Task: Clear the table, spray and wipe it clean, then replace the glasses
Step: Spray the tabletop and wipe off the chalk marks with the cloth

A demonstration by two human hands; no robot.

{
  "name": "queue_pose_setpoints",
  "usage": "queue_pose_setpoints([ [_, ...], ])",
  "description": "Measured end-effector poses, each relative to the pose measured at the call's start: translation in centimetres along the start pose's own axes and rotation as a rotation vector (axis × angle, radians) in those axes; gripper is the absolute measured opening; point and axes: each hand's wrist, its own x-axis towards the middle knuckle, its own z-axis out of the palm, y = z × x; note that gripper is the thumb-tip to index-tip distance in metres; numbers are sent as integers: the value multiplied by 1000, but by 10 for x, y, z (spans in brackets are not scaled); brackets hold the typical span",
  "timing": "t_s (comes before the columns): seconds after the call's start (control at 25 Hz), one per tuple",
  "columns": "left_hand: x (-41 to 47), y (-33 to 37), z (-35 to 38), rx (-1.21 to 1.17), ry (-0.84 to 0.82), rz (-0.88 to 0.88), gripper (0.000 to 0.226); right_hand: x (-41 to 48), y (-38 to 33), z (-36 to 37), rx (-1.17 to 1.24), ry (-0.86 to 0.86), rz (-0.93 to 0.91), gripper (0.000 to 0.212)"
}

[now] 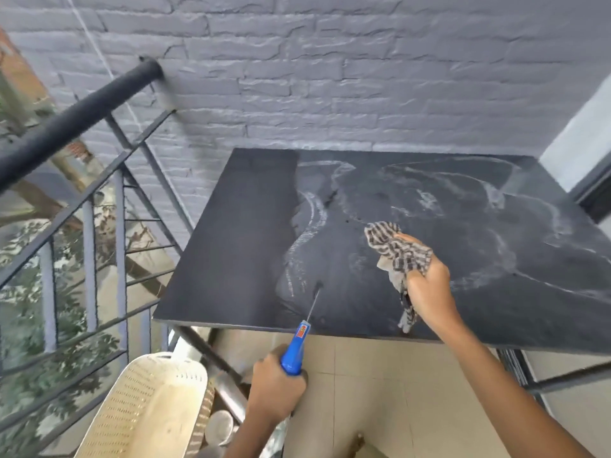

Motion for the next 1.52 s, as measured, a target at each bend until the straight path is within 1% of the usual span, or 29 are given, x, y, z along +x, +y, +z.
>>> queue_pose_setpoints([
  [0.08, 8, 8, 10, 60, -9, -4, 7, 8, 1, -19, 12, 49, -2, 54],
  [0.2, 19, 25, 16, 88, 25, -21, 7, 25, 8, -38, 4, 74, 4, 55],
  [0.36, 49, 64, 14, 20, 117, 1, 2, 61, 11, -41, 26, 61, -33, 54],
  [0.4, 58, 76, 14, -11, 135, -8, 6, 71, 11, -41, 35, 44, -39, 54],
  [0.44, 67, 89, 14, -39, 142, -10, 8, 83, 10, -41, 40, 27, -42, 55],
  [0.52, 84, 113, 16, -79, 133, -2, 3, 107, 10, -43, 47, -2, -54, 56],
  [0.68, 109, 148, 22, -93, 161, -10, 11, 146, 4, -51, 70, -1, -135, 58],
  [0.84, 129, 161, 25, -101, 199, -29, 9, 181, 6, -52, 66, 7, -92, 55],
  [1.0, 159, 181, 20, -165, 222, 2, 9, 205, 4, -42, 91, 39, -60, 57],
  [1.08, 184, 198, 15, -156, 213, 31, 11, 218, 3, -32, 99, 33, -58, 56],
  [1.2, 221, 224, 11, -93, 181, 61, 4, 235, 6, -19, 99, 54, 0, 52],
  [1.24, 230, 230, 10, -63, 166, 67, 5, 240, 6, -16, 99, 55, 14, 54],
  [1.32, 249, 234, 8, -14, 124, 75, 10, 251, 7, -10, 95, 60, 23, 58],
  [1.44, 276, 229, 1, 35, 52, 96, 10, 271, 11, 6, 98, 112, 73, 52],
  [1.52, 290, 224, -8, 16, 47, 156, 10, 282, 19, 19, 86, 136, 78, 53],
])
